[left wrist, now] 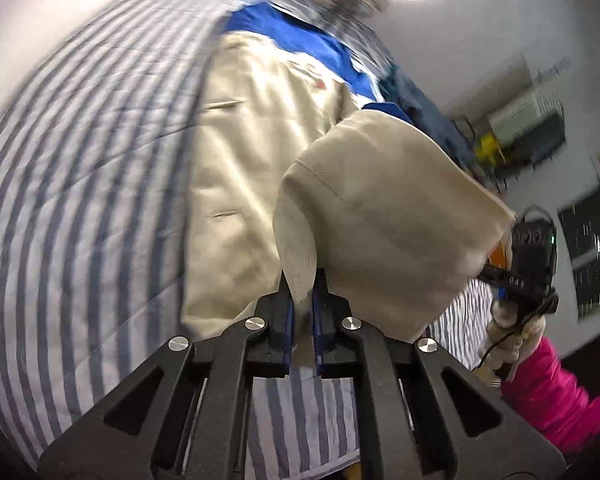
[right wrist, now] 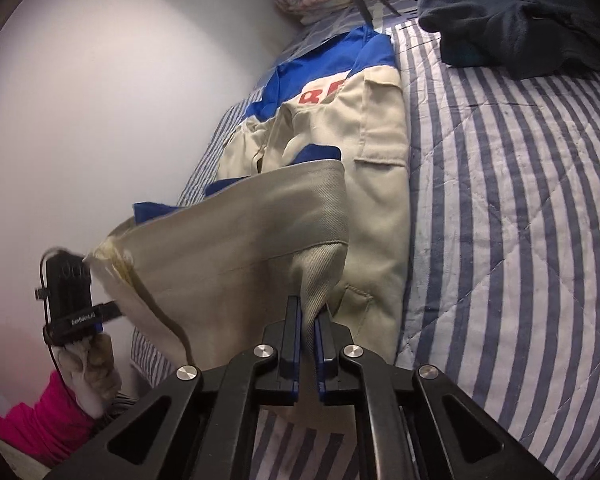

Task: Fold large clothes

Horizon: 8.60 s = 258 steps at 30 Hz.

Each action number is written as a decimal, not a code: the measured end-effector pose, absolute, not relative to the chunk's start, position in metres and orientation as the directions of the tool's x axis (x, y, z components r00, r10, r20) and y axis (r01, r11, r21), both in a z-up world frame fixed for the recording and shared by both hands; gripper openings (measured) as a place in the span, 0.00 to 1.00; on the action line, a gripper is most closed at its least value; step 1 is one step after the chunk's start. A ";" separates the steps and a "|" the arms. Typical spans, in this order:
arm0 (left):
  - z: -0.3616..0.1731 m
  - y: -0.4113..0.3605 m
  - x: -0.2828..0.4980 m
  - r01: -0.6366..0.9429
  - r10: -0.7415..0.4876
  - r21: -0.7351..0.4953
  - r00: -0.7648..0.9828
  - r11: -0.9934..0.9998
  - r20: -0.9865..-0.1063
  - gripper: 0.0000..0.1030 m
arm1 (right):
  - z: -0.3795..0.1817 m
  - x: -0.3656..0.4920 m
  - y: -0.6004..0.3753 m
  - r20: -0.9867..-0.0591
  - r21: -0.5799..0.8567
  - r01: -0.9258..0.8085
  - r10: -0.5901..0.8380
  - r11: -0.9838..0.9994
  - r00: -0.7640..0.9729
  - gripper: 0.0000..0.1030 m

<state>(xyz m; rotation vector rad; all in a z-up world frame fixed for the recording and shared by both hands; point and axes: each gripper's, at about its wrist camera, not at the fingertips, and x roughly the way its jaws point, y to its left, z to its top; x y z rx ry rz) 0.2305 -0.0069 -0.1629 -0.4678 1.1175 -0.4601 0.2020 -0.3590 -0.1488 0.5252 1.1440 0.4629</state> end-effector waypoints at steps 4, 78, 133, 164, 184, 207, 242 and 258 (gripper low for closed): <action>-0.203 0.007 0.245 -0.017 -0.525 -0.561 0.327 0.828 -0.785 0.06 | -0.177 0.216 -0.357 -0.780 0.566 -0.027 0.545 0.824 0.307 0.02; -0.145 -0.026 0.615 0.140 -0.307 -0.276 0.545 0.951 -0.780 0.52 | -0.134 0.532 -0.388 -0.811 0.285 -0.083 0.287 0.955 0.511 0.41; -0.010 -0.035 0.432 0.390 -0.428 -0.202 0.676 0.898 -0.600 0.00 | 0.002 0.372 -0.288 -0.692 0.135 -0.306 0.311 0.942 0.652 0.00; -0.069 -0.001 0.319 0.254 -0.493 -0.427 0.544 0.868 -0.679 0.52 | -0.054 0.103 -0.323 -0.776 0.072 -0.443 0.329 0.894 0.537 0.30; -0.172 0.036 0.339 -0.028 -0.583 -0.645 0.399 0.764 -0.708 0.31 | -0.145 0.190 -0.362 -0.721 0.610 -0.039 0.575 0.791 0.387 0.23; -0.178 0.018 0.308 -0.016 -0.546 -0.592 0.370 0.805 -0.752 0.01 | -0.123 0.174 -0.358 -0.771 0.509 -0.110 0.510 0.853 0.382 0.32; 0.082 0.005 0.168 0.380 -0.507 -0.336 0.659 0.862 -0.555 0.45 | 0.090 0.100 -0.358 -0.559 0.096 -0.263 0.271 0.960 0.784 0.37; -0.105 -0.063 0.369 0.269 -0.420 -0.326 0.494 0.907 -0.761 0.45 | -0.111 0.304 -0.296 -0.809 0.170 -0.318 0.316 0.933 0.496 0.26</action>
